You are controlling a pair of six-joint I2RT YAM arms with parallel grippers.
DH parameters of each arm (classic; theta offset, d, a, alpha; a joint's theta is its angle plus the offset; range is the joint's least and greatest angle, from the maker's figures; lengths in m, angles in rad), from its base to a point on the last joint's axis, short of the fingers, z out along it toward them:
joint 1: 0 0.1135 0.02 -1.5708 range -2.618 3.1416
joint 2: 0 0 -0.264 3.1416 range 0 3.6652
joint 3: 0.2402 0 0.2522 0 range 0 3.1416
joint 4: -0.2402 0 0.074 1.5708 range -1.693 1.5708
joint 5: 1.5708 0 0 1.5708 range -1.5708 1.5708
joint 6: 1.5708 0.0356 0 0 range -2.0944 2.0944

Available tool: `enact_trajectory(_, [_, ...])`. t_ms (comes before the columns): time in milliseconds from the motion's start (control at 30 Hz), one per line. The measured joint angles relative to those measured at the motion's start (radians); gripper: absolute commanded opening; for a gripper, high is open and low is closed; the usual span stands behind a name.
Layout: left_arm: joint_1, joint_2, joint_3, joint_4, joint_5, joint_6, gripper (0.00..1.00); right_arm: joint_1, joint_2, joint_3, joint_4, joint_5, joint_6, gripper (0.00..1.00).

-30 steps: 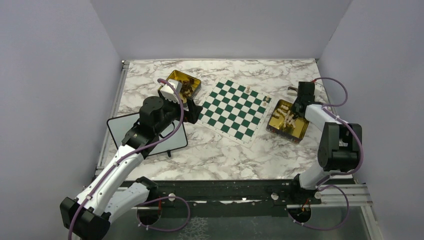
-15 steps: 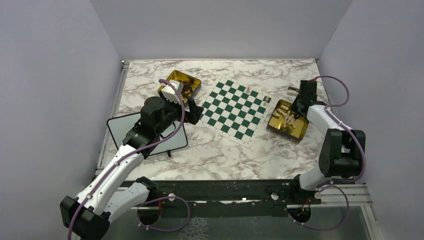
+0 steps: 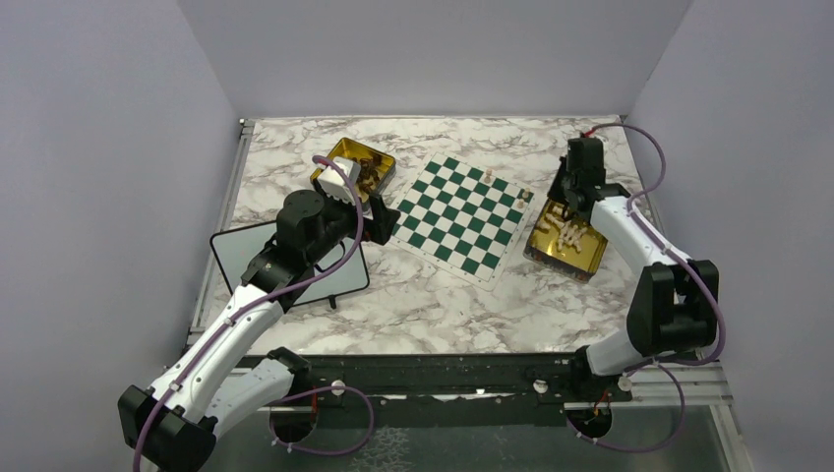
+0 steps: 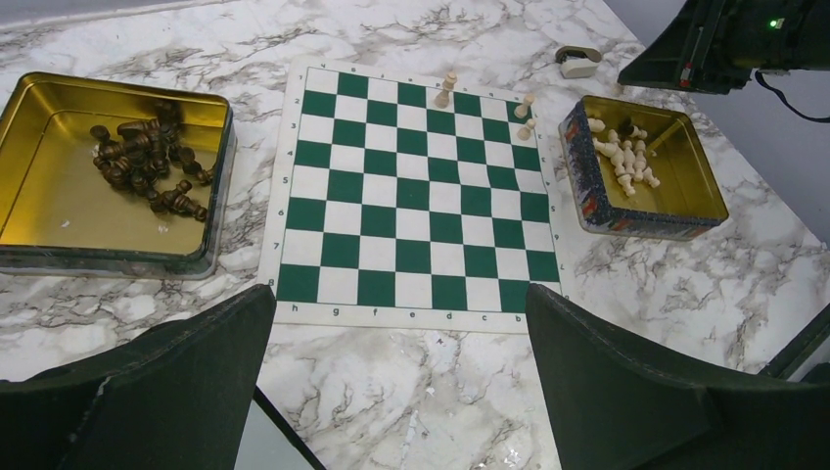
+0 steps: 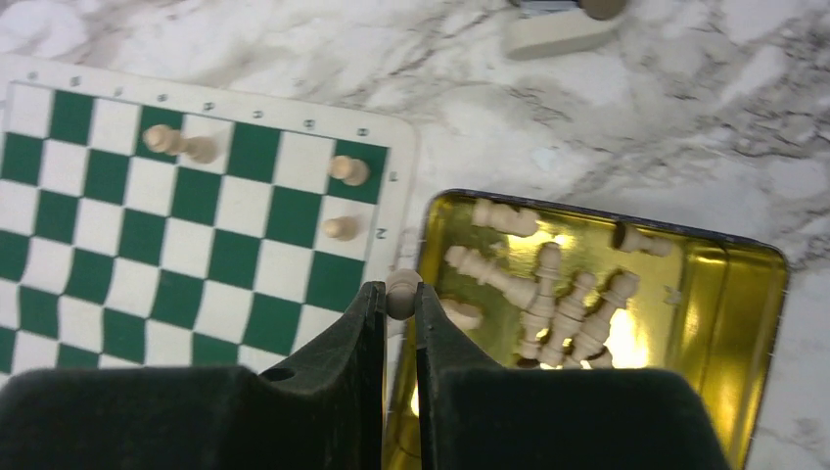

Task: Set up the chess pieces on the board
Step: Pick up the chess piece from the storage box, then place the chess piece on the chessboard.

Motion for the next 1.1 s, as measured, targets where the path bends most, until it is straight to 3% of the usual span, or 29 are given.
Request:
enact_trajectory(400, [0.0, -0.004, 0.0, 0.0, -0.002, 0.003, 0.99, 0.232, 0.165, 0.126, 0.035, 0.006, -0.027, 0.16])
enact_trajectory(1100, [0.0, -0.004, 0.0, 0.0, -0.002, 0.003, 0.99, 0.246, 0.385, 0.196, 0.106, 0.077, -0.032, 0.17])
